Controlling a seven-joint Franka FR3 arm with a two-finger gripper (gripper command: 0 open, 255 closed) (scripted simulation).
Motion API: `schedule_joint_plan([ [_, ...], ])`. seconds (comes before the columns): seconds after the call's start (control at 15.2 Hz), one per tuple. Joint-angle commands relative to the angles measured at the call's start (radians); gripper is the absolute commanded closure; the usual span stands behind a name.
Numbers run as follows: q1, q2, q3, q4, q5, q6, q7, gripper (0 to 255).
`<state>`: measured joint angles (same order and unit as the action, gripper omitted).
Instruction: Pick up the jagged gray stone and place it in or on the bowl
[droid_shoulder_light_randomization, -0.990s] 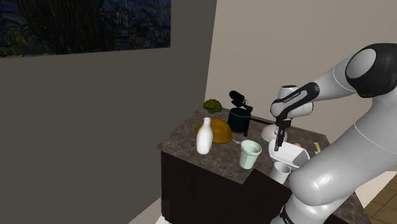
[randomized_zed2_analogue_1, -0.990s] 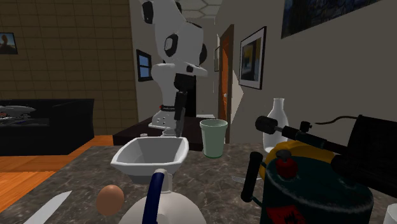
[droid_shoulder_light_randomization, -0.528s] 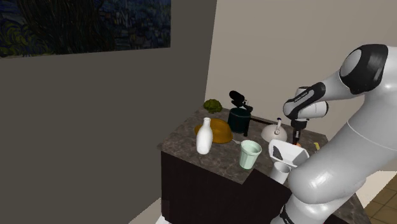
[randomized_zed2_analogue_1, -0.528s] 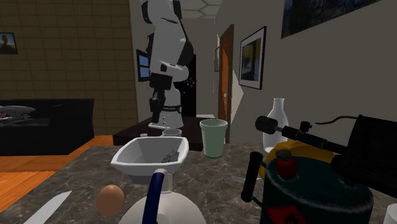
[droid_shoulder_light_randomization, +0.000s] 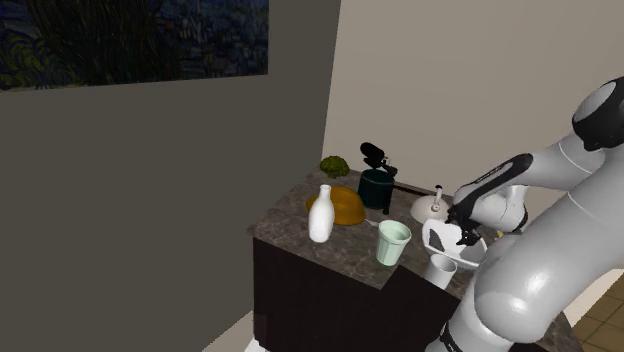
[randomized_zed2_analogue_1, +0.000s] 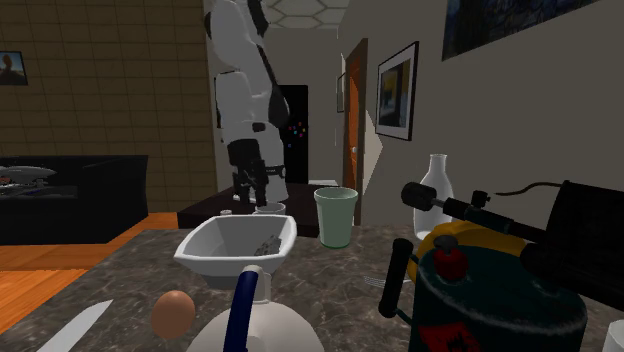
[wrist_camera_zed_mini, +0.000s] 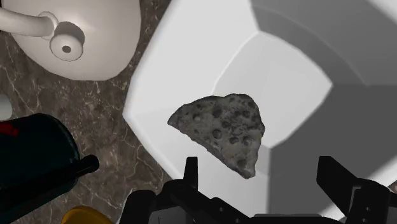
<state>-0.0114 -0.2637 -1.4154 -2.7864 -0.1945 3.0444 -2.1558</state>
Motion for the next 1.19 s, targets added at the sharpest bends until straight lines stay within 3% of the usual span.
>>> schedule_joint_plan([
  [0.0, 0.294, -0.205, -0.442, -0.008, -0.091, 0.128, -0.46, 0],
  [0.13, 0.293, -0.482, -0.592, 0.071, -0.285, 0.037, -0.776, 0],
  [0.2, 0.288, -0.516, -0.602, 0.084, -0.306, 0.017, -0.813, 0],
  [0.66, 0.508, -0.543, -0.762, 0.137, -0.297, 0.126, -0.802, 0],
  [1.12, 0.508, -0.543, -0.762, 0.137, -0.297, 0.126, -0.802, 0],
])
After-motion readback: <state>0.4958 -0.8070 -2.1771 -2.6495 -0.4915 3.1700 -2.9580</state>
